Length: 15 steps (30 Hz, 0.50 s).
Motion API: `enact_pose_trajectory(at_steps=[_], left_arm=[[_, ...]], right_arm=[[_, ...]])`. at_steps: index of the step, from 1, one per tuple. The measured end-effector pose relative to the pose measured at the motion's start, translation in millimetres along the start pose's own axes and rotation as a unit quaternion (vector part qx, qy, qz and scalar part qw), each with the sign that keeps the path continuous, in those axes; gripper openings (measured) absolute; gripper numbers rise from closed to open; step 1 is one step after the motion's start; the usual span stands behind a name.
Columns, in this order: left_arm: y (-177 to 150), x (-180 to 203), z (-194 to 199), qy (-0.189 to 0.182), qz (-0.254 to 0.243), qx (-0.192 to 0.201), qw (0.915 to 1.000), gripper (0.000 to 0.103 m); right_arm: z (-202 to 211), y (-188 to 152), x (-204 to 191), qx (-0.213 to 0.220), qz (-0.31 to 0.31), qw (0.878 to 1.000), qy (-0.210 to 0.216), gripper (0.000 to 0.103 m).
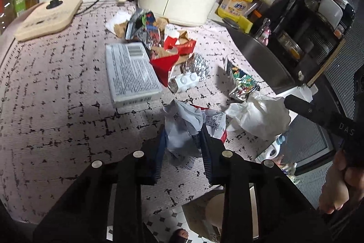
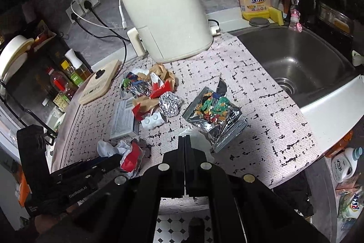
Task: Collect trash
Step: 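Lift the wrapper with the left tool while the right tool grasps the white plastic bag, then carry both items over the beige bin and open both tools to drop them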
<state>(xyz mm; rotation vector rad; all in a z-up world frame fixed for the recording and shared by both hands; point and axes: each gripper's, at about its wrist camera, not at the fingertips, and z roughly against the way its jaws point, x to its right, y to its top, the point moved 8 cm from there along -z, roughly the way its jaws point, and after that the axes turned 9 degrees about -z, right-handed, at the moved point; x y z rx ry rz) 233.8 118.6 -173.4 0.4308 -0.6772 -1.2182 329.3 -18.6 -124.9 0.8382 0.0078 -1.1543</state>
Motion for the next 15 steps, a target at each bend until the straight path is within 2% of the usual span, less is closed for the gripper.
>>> enact_pose_trajectory(at_steps=[8,15], left_arm=[[1,30,30,-0.003,-0.017,0.026,0.9995,0.029],[-17,82,38,-0.021,-0.040,0.026,0.9986,0.029]], right_arm=[[56,4,3,0.035,0.000,0.999,0.016,0.001],[110,-19,41,0.050,-0.017,0.999,0.007,0.001]])
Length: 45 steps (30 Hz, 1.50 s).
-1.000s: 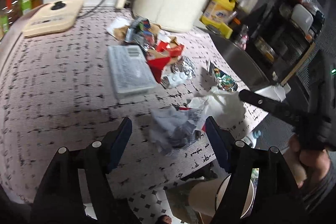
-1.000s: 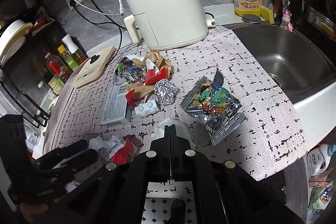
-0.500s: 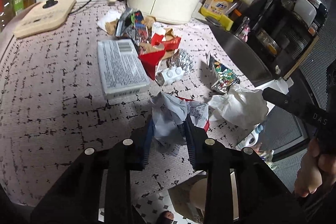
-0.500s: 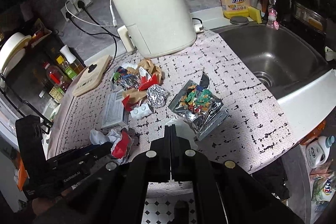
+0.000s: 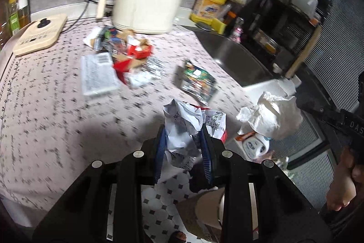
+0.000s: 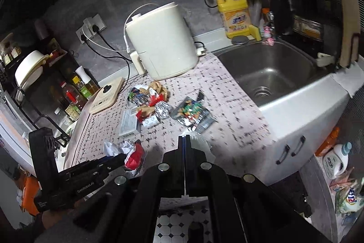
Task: Collect trash
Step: 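Carry both items over the beige bin and open both tools to drop them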
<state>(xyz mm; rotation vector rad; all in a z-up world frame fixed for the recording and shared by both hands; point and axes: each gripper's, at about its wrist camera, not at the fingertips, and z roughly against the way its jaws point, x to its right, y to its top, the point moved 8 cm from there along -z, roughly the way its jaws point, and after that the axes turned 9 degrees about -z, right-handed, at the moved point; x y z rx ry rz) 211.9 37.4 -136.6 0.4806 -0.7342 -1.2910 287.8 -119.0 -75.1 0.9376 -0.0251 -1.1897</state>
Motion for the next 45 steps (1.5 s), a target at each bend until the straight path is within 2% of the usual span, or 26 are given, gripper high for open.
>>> enact_pose_trajectory(at_steps=[13,20,23,24,25,26,27,33,38,41,43,45], left_arm=[[-68,113,-16,-0.037,-0.041,-0.044,0.9975,0.029],[-110,155,-29,-0.050,-0.058,-0.077,0.9941,0.029],[-125,166,-34,-0.053,-0.063,-0.091,0.9925,0.029],[-129,168,-36,-0.053,-0.065,-0.095,0.9920,0.029],[-135,172,-38,-0.054,-0.067,-0.100,0.9913,0.029],[-139,174,-39,-0.054,-0.067,-0.103,0.9909,0.029],[-143,178,-41,-0.055,-0.068,-0.107,0.9904,0.029],[-163,197,-55,-0.066,-0.074,-0.130,0.9866,0.029],[-178,222,-70,-0.089,-0.085,-0.152,0.9807,0.030],[-186,241,-80,-0.108,-0.091,-0.168,0.9756,0.038],[-187,249,-83,-0.117,-0.091,-0.173,0.9738,0.061],[-184,253,-82,-0.120,-0.091,-0.166,0.9745,0.070]], right_arm=[[71,-85,125,-0.023,-0.061,0.996,-0.062,0.001],[81,-138,186,-0.053,-0.108,0.989,-0.090,0.002],[77,-158,208,-0.067,-0.132,0.984,-0.098,0.006],[74,-165,214,-0.074,-0.141,0.982,-0.098,0.014],[72,-172,220,-0.082,-0.149,0.981,-0.097,0.028],[72,-176,225,-0.080,-0.156,0.979,-0.102,0.057],[75,-179,231,-0.069,-0.163,0.978,-0.112,0.062],[87,-194,260,-0.075,-0.180,0.971,-0.141,0.061],[109,-199,283,-0.066,-0.191,0.966,-0.165,0.061],[124,-199,295,-0.060,-0.200,0.962,-0.177,0.061],[132,-199,301,-0.054,-0.204,0.960,-0.183,0.061],[139,-198,304,-0.049,-0.205,0.960,-0.186,0.061]])
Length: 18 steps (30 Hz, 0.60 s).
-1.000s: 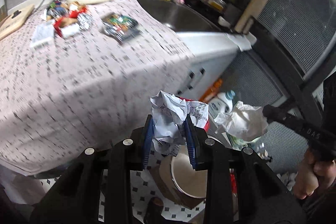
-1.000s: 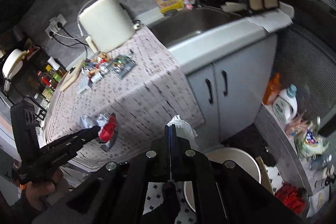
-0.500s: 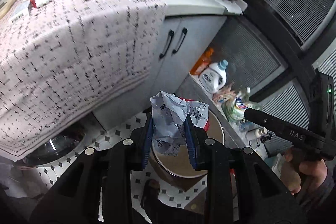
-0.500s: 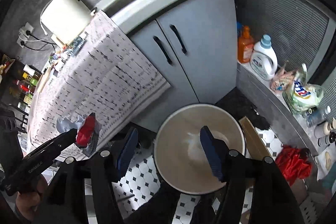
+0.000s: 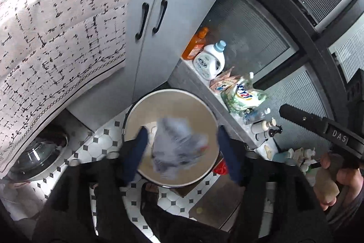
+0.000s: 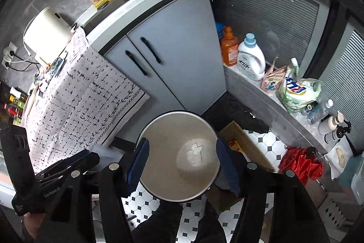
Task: Collect trash
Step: 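Carry both items over the beige bin and open both tools to drop them, then bring both tools back up over the counter trash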
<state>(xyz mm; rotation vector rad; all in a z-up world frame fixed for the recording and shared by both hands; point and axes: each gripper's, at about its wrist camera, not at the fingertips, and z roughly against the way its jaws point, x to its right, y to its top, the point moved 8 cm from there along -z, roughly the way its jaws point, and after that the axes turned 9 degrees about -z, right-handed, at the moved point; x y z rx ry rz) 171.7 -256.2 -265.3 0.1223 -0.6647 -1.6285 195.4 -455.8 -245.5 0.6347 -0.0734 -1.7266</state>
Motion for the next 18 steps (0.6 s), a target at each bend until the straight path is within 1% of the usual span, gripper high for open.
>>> enact_pose_trajectory(at_steps=[4,5,6,7,9,12,13,16,18], left_arm=[[8,-3,13,0.009,-0.004,0.013,0.9999,0.083],[10,-7,18,0.013,-0.002,0.018,0.9998,0.085],[11,-12,23,0.018,0.001,0.023,0.9996,0.087],[13,-18,30,0.025,0.005,0.027,0.9993,0.089],[14,-31,43,0.041,0.016,0.034,0.9984,0.091],[17,-52,66,0.074,0.026,0.046,0.9959,0.095],[19,-60,77,0.087,0.028,0.053,0.9944,0.097],[24,-81,103,0.112,0.041,0.073,0.9902,0.097],[25,-93,118,0.122,0.056,0.086,0.9873,0.097]], right_arm=[[3,2,-2,0.003,0.000,1.000,0.005,0.062],[3,3,-4,0.003,0.001,1.000,0.008,0.066],[3,4,-9,0.005,0.002,1.000,0.012,0.072],[4,5,-13,0.009,0.003,1.000,0.015,0.075],[6,7,-25,0.019,0.009,1.000,0.023,0.082],[8,11,-48,0.035,0.027,0.999,0.030,0.088],[9,12,-58,0.041,0.033,0.998,0.034,0.089],[9,15,-85,0.047,0.049,0.997,0.047,0.090],[9,17,-105,0.050,0.062,0.995,0.058,0.093]])
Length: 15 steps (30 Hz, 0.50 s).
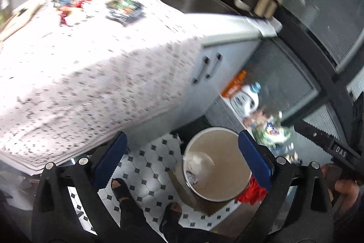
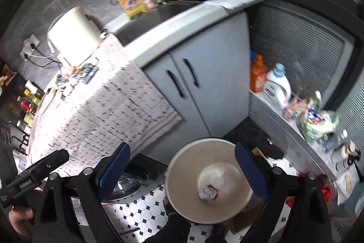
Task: Collect trash
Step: 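Bring both tools back up over the counter trash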
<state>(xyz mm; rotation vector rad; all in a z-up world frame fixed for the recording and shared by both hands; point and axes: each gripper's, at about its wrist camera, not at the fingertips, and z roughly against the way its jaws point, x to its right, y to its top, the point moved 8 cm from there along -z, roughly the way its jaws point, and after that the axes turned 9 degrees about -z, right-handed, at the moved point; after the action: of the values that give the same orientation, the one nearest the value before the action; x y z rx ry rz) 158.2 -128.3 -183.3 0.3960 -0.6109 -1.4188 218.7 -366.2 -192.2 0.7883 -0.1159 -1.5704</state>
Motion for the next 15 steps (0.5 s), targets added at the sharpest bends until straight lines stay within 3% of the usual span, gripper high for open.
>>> enact_pose_trajectory(at_steps=[15], left_arm=[[25,-101,56,0.050,0.068,0.064,0.9944,0.097]], right_arm=[[-24,20,-131,0.008,0.066,0.997,0.050,0.095]])
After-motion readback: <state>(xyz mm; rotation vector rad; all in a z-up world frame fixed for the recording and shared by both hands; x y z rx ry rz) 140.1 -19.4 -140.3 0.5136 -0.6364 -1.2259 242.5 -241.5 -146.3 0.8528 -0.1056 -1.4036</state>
